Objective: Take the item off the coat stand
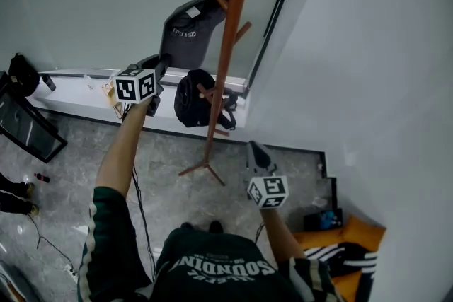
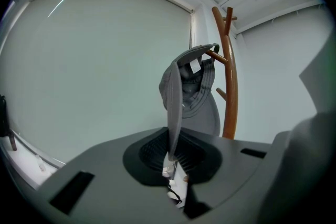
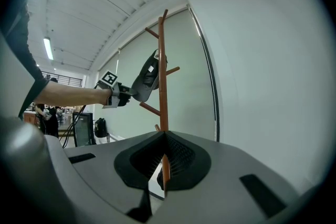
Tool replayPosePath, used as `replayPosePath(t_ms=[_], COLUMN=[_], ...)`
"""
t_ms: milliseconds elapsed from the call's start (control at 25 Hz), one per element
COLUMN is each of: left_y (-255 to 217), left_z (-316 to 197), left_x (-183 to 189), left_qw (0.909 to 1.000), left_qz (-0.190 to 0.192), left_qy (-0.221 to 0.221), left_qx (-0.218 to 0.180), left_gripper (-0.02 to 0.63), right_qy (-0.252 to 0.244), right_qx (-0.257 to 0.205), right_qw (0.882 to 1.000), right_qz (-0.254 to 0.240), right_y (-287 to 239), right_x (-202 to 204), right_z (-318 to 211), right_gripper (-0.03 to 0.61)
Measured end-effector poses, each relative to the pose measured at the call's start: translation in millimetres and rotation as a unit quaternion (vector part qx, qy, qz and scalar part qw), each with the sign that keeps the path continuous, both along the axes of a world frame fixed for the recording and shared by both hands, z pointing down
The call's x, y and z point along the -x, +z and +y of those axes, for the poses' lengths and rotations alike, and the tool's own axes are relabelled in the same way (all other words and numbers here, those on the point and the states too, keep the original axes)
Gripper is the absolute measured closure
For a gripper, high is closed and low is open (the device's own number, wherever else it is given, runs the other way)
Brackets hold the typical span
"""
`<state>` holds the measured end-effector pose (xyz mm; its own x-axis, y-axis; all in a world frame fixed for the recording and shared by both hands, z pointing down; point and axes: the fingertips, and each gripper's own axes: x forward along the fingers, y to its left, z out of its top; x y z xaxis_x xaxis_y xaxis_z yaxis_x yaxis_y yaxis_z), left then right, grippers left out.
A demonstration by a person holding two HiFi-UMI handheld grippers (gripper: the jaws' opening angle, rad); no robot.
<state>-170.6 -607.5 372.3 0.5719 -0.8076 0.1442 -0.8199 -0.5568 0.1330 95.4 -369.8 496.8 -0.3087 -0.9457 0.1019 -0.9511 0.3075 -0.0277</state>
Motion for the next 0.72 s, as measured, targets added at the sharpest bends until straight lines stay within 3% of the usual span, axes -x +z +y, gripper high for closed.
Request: replayPosePath(t_ms=[240, 720], left_y=[-10, -25], left_z=[-7, -12], left_x=[8, 60], left_qw=[0.9997, 0.9971], left_qz=[0.022, 0.062], left_qy=[-0.008, -0.043], left_qx=[0.009, 0.012], left_gripper=[0.600, 0.600], right_qy=[0.003, -0.003], right_qx=[0.001, 0.000], right_qw=[1.000, 1.000], right_qz=[-0.001, -0.004], right_y=[4, -2], right_x=[-2, 5], right_z=[1, -2], right_gripper=[0.580, 0.580])
